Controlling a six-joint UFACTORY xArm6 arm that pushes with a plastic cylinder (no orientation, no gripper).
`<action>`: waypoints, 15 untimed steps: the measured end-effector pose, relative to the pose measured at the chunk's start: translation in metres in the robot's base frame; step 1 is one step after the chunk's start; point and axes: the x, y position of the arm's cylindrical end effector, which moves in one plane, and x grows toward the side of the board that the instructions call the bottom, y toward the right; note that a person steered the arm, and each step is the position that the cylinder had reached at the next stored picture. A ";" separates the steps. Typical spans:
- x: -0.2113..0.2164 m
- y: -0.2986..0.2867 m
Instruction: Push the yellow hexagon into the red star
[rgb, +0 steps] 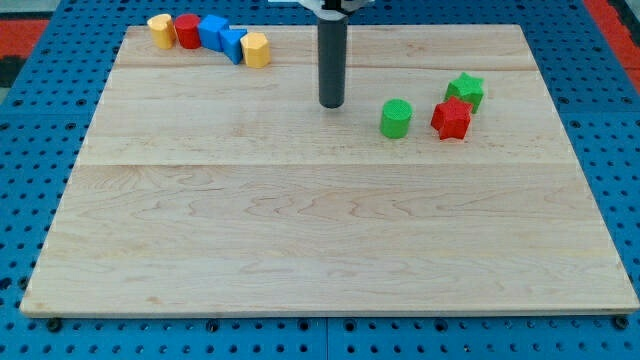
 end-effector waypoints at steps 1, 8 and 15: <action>0.013 0.072; -0.099 -0.105; 0.026 0.021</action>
